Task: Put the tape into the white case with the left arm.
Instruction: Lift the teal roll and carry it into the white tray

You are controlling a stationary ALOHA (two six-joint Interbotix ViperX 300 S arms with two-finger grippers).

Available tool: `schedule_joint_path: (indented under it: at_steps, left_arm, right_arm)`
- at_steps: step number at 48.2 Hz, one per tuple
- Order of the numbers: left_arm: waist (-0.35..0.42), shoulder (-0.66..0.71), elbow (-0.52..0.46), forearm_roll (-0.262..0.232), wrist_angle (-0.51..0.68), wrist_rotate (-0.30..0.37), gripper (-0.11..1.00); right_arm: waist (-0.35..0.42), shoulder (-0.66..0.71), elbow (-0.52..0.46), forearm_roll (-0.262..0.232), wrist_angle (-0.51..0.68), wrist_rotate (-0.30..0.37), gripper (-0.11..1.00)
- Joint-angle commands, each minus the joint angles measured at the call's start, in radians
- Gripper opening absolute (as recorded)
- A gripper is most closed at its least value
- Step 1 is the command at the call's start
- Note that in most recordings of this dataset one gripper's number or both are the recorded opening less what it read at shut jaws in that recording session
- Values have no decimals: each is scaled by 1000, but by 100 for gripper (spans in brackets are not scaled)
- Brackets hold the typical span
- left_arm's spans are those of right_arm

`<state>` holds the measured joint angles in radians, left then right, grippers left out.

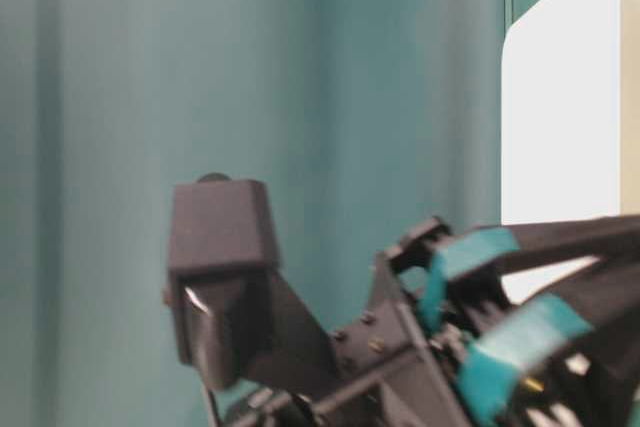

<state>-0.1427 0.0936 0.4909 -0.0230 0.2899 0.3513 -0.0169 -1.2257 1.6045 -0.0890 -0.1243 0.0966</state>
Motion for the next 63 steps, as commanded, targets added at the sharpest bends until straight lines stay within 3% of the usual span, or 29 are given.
schedule_joint_path:
  at_steps: [1, 21, 42, 63]
  left_arm:
    - [32, -58, -11, 2, 11, 3, 22]
    - [202, -144, 48, 3, 54, 38, 22]
    - [425, -135, 69, 3, 14, 101, 22]
    - [563, -89, 74, 3, -2, 104, 22]
  right_arm:
    - [0, 8, -11, -2, -11, 3, 86]
    - [-2, 6, -11, -2, -11, 3, 86]
    - [-2, 8, -11, -2, -11, 3, 86]
    - [-2, 8, -9, -2, -11, 3, 86]
